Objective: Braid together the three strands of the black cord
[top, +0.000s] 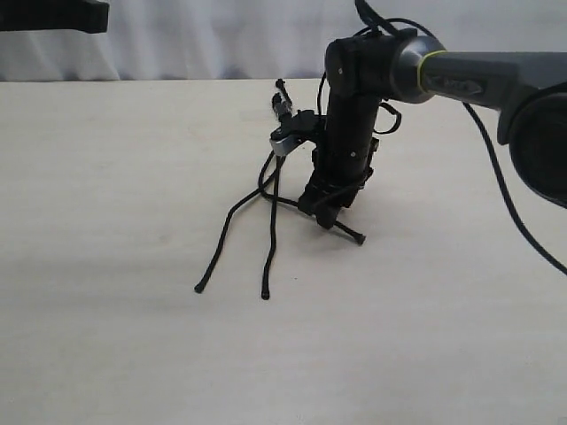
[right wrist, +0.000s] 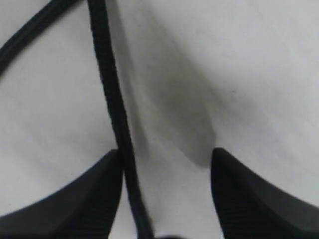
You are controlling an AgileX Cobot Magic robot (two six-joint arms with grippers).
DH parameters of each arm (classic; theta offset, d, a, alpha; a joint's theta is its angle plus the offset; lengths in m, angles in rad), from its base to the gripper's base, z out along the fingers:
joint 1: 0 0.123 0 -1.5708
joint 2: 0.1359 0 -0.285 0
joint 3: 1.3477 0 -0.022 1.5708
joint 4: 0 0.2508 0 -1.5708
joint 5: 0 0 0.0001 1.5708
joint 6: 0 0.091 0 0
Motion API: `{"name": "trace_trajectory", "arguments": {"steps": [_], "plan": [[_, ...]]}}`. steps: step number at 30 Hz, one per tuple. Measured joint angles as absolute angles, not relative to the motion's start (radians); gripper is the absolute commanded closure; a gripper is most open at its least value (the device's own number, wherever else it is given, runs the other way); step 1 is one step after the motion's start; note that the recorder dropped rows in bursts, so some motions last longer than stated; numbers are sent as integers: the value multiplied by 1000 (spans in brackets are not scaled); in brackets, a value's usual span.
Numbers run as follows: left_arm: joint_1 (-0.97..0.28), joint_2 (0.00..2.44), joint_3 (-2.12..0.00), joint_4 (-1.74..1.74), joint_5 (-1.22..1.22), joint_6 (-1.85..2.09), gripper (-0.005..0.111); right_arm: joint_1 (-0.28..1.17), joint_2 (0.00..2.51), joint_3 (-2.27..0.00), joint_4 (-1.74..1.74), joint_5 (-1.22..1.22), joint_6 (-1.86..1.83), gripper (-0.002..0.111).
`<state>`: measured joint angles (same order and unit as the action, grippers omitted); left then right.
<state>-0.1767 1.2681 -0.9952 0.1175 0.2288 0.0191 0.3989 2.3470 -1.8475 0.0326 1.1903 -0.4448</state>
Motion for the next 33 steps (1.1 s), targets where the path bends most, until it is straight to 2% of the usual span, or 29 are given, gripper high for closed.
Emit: {"name": "trace_trajectory", "arguments": {"steps": [2,4,5,10,14,25,33], "plan": [[-177,1268,-995,117,229,19,107,399,2341,-1847,33,1178,-445,42],[-177,1268,-995,117,229,19,107,399,2306,-1844,35,1162,-433,50],[-177,1268,-995,117,227,19,107,398,2272,-1841,35,1152,-421,59],[-177,1268,-995,117,227,19,107,378,2097,-1826,77,1100,-390,87],[-177,1265,-994,117,225,24,107,353,1928,-1723,83,991,-355,104],[-177,926,-725,117,-59,12,107,333,1220,-990,93,288,-200,104],[-177,629,-463,117,-234,-62,107,331,819,-575,95,-28,-147,104]]}}
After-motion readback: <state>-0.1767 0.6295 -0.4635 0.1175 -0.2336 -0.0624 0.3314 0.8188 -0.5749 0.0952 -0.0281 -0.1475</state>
